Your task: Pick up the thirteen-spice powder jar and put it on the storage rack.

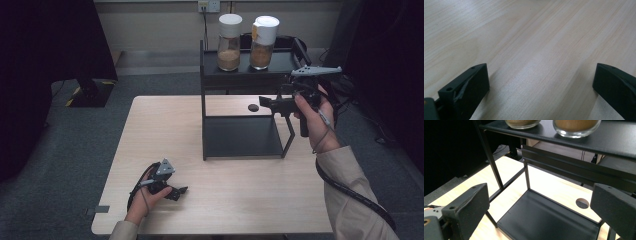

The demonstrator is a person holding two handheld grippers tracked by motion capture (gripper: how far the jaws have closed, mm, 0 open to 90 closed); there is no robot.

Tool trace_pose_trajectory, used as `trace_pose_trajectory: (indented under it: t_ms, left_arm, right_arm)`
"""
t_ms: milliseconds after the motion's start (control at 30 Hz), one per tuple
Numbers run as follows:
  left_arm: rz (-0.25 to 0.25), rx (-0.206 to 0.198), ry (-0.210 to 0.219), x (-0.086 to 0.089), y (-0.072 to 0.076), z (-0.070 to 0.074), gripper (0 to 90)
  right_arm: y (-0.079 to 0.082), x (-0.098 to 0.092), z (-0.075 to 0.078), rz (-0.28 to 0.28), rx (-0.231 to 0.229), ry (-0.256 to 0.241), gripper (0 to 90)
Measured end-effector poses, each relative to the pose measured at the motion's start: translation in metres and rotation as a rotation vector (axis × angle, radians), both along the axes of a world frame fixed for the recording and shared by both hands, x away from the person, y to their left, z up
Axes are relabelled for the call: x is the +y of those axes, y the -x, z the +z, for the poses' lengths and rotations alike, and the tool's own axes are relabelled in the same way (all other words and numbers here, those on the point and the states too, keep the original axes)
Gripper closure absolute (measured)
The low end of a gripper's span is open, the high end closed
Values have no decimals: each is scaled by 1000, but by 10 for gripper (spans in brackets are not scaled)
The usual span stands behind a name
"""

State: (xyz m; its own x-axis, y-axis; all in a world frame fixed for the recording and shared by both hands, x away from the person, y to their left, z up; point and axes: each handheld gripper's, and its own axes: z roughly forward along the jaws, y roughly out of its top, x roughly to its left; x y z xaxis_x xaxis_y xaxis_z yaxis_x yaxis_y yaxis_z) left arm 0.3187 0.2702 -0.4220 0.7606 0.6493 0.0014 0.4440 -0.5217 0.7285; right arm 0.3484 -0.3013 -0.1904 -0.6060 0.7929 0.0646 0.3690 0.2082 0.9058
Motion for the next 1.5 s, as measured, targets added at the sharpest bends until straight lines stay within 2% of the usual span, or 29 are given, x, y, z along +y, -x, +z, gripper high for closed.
trace_pose_trajectory:
  t_ms: [500,1033,1500]
  left_arm:
    - [0,0,1,0,0,0,0]
    - [0,0,0,0,0,0,0]
    - [0,0,0,0,0,0,0]
  right_arm:
    - [4,-1,-20,14,14,-4,12]
    - [1,1,-48,28,47,-13,13]
    - [5,-6,-73,29,61,-14,13]
